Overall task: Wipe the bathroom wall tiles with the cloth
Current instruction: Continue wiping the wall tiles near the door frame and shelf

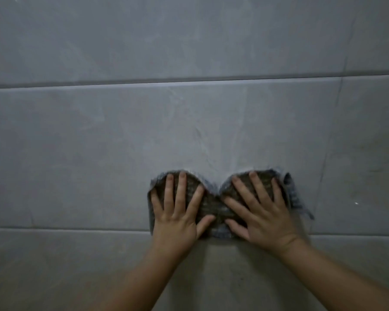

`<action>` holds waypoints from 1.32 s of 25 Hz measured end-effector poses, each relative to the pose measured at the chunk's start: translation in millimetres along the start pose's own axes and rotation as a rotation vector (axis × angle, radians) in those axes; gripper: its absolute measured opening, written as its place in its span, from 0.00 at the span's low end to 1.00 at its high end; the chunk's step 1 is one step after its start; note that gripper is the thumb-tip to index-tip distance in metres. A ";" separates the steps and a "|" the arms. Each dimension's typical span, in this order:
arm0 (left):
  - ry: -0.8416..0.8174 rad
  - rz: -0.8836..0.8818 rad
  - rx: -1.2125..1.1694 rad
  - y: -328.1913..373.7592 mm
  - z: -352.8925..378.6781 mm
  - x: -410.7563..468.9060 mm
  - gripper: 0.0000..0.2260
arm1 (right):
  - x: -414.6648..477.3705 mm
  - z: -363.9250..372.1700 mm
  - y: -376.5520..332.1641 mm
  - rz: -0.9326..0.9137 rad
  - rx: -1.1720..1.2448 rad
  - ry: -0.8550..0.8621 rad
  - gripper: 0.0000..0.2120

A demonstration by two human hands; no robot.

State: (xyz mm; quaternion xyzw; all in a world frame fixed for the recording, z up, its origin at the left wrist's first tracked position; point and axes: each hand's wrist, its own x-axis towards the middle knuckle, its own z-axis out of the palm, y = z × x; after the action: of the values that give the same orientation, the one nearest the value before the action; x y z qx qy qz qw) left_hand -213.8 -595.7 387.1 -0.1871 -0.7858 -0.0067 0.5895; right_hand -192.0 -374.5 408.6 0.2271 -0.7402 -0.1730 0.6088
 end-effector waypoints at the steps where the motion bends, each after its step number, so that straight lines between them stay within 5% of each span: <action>1: 0.026 -0.010 -0.013 8.7 -3.1 23.7 0.30 | 10.9 -3.8 18.3 0.035 -0.005 0.022 0.27; 6: 0.093 -0.145 0.002 45.6 -12.1 106.1 0.30 | 51.5 -23.5 80.9 0.230 -0.085 0.088 0.27; 15: -0.023 0.019 0.004 80.9 14.9 12.6 0.29 | -70.4 -7.3 23.7 0.281 -0.034 -0.059 0.31; 21: 0.068 0.018 -0.070 92.7 -11.9 104.1 0.28 | 4.1 -26.0 71.7 0.421 0.056 0.078 0.23; 25: 0.104 -0.072 -0.011 98.3 -24.7 165.9 0.29 | 51.0 -40.2 141.3 0.357 0.003 0.127 0.24; 33: -0.057 0.003 0.001 151.2 -7.8 110.8 0.32 | -26.8 -43.3 142.4 0.272 0.006 0.023 0.29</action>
State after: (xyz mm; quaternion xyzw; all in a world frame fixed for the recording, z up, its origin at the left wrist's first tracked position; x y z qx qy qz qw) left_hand -187.1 -425.2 460.7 -0.1880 -0.8021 -0.0001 0.5668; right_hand -163.3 -239.8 471.0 0.1284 -0.7576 -0.0841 0.6344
